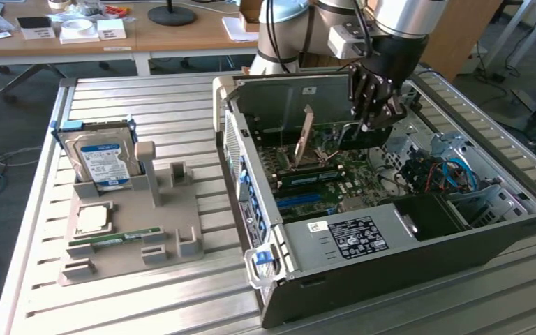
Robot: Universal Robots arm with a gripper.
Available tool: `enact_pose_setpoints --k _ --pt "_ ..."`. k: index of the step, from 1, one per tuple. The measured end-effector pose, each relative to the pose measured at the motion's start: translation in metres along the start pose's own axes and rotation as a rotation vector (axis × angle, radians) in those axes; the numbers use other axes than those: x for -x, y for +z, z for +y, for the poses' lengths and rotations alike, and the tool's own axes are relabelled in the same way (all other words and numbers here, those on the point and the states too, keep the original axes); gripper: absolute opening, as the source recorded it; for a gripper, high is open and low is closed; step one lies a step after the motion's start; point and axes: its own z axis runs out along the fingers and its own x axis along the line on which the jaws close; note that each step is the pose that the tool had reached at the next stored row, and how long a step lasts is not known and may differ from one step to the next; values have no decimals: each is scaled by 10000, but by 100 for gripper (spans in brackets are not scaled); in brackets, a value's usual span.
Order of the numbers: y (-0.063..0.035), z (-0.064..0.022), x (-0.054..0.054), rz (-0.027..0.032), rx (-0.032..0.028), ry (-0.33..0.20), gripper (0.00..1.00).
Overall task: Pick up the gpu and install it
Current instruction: 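Insert the gpu into the slot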
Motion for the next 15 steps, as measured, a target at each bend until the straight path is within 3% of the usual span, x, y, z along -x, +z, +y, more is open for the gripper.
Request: enact_pose_setpoints --k 15 --pt "62 1 -1 -1 0 0 27"
